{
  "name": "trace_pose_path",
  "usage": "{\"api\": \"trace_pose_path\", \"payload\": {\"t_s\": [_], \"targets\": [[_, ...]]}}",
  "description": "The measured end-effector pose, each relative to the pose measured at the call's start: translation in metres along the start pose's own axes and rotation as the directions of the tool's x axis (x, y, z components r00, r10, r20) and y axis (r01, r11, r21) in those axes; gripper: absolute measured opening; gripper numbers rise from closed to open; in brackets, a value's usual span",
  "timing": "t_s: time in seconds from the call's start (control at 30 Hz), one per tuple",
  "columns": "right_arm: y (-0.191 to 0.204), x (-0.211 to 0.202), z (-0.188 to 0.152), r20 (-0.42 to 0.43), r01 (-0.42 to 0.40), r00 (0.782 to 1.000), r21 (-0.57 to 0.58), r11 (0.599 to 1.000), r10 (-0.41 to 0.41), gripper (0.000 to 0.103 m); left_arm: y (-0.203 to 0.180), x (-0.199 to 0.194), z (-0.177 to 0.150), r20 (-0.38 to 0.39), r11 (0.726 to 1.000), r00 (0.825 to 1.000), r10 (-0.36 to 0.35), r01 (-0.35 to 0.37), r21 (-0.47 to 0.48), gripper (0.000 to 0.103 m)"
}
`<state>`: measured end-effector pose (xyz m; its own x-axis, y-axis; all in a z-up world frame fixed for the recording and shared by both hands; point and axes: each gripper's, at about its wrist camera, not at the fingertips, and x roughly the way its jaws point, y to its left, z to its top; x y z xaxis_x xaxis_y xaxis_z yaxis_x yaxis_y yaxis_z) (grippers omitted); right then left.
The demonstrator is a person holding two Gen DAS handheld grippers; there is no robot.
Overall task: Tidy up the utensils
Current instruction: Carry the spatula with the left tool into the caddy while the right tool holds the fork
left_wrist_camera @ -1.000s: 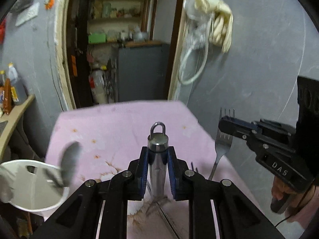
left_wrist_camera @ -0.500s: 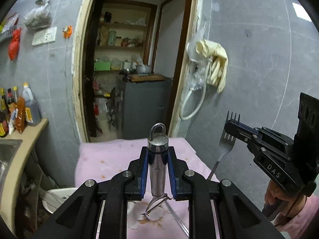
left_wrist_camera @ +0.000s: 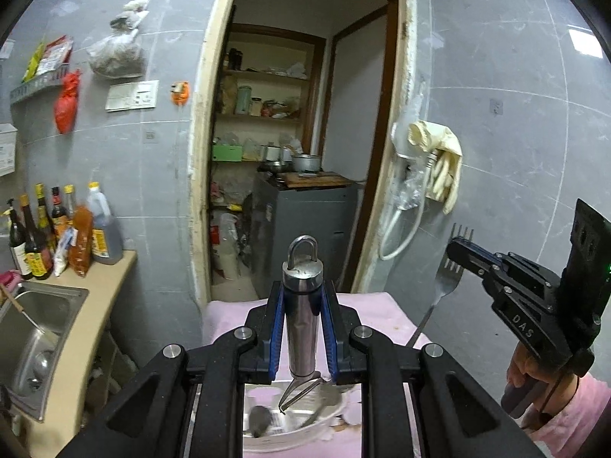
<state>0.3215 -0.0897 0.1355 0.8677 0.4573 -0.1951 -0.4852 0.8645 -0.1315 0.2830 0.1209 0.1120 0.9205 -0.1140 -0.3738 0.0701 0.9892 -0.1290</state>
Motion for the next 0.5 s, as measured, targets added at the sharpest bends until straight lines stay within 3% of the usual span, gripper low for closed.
{"api": "trace_pose_path", "payload": {"t_s": [0.5], "targets": [[0.041, 0.023, -0.003, 0.015, 0.014, 1.000, -0.069, 0.998, -0.013, 0.002, 0.055, 0.000, -0.006, -0.014, 0.998, 0.998, 0.057, -0.057, -0.032, 0.018]]}}
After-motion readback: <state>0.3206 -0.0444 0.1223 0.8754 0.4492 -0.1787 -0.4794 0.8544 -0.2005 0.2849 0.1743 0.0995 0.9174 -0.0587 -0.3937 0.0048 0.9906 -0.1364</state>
